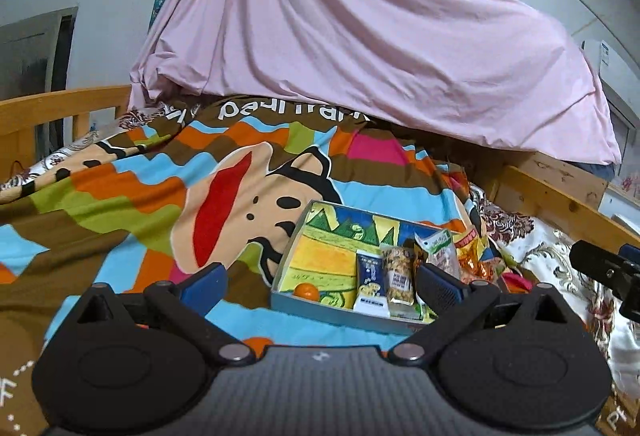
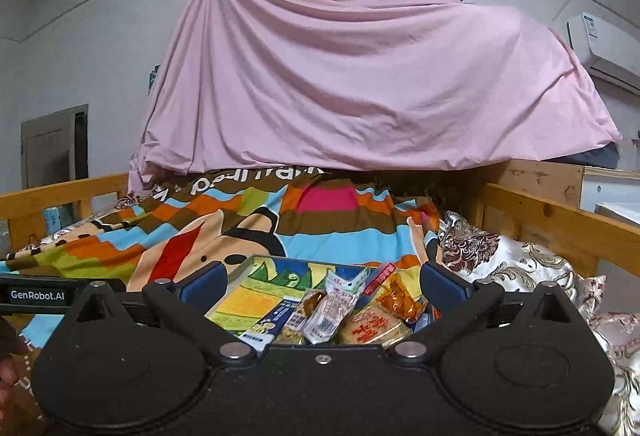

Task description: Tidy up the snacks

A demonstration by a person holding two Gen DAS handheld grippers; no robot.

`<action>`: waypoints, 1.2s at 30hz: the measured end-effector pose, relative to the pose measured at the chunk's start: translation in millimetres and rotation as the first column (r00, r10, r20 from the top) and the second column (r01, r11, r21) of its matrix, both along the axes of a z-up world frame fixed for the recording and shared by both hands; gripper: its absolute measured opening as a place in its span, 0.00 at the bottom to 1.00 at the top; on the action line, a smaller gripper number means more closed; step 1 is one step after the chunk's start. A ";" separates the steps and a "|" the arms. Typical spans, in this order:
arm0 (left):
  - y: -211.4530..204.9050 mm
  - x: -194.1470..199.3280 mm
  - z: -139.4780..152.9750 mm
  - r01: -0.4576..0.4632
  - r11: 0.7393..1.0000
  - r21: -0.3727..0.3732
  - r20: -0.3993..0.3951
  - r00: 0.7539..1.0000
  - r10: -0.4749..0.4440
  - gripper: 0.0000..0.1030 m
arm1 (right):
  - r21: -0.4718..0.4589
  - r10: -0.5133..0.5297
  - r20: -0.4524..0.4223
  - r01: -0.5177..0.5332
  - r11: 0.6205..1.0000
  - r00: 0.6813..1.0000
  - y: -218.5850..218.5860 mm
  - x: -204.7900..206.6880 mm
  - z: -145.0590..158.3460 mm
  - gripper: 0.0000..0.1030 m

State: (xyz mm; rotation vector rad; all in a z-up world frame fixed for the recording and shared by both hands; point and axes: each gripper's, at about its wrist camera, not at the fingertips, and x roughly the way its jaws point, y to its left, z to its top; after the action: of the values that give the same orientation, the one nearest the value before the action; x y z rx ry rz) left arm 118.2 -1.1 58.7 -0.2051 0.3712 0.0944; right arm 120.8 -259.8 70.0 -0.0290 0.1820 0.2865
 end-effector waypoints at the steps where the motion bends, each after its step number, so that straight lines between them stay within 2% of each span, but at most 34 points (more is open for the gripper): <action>1: 0.6 -4.4 -0.1 0.001 1.000 0.004 0.002 1.000 -0.001 1.00 | 0.000 0.001 0.001 -0.001 1.000 1.000 0.1 -5.0 -0.8 0.99; 9: 5.3 -33.1 1.9 0.006 0.999 0.038 0.014 1.000 -0.006 1.00 | -0.011 -0.035 0.004 0.035 0.999 0.999 0.3 -35.2 -10.5 0.99; 18: 4.6 -48.3 -2.2 0.023 0.997 0.078 0.011 1.000 -0.024 1.00 | 0.002 -0.071 -0.036 0.071 0.997 0.997 -4.3 -52.7 -22.9 0.99; 25: 1.5 -51.8 -11.2 0.034 0.995 0.098 -0.008 0.999 -0.033 1.00 | -0.032 -0.065 -0.081 0.063 0.997 0.995 0.9 -51.2 -37.1 0.99; 36: 1.8 -50.3 -23.8 0.039 0.992 0.122 -0.034 0.999 -0.035 1.00 | -0.036 -0.074 -0.116 0.070 0.997 0.991 1.3 -43.1 -44.5 0.99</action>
State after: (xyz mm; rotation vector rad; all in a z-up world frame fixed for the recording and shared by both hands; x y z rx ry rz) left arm 67.9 0.7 34.8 -0.0756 0.3990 0.0833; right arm 77.7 -258.5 25.5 -0.0369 0.3032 0.2136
